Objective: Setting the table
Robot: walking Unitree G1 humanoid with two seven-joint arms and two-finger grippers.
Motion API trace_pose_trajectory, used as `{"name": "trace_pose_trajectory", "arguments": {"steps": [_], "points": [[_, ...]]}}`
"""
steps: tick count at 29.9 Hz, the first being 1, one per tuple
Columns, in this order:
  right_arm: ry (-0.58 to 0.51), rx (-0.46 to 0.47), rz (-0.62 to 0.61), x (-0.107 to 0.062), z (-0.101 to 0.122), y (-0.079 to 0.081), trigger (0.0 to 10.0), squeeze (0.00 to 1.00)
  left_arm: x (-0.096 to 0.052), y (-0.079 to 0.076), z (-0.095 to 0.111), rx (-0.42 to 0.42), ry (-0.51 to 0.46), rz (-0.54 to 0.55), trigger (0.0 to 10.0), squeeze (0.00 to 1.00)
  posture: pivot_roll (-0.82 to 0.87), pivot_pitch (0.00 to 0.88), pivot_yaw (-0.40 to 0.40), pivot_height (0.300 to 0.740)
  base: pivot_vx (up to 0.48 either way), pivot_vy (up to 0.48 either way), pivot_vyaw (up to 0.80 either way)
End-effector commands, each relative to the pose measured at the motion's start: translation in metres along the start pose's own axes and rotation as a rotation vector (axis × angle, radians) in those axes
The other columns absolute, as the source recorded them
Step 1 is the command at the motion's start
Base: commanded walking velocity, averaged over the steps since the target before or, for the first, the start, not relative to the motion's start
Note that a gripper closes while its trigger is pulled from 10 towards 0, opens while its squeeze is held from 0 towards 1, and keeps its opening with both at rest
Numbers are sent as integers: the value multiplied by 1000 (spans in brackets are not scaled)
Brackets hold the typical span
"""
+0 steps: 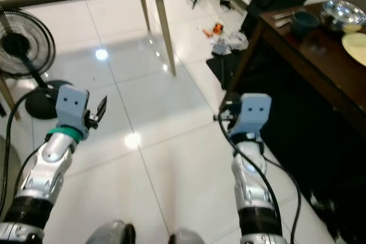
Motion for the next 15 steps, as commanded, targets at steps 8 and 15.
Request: {"name": "trace_pose_trajectory", "arguments": {"steps": [8, 15], "points": [[53, -29, -12, -7, -19, -10, 10000, 0, 0, 9, -5, 17, 15, 3, 10000, 0, 43, 0, 20, 740, 462, 0, 0], [57, -75, 4, -10, -23, -19, 10000, 0, 1, 13, -1, 32, 8, -9, 10000, 0, 47, 0, 22, 740, 463, 0, 0]]}}
Point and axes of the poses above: a point about 5 cm out from each wrist's last joint towards the gripper, its own x axis pointing out of the wrist towards the gripper, its own z axis along the axis of the wrist's last joint, y = z × x, the point moved 6 cm from there along x, pointing out of the wrist towards the gripper, and after that the axes turned 14 degrees about -x, right-handed, at the moved point
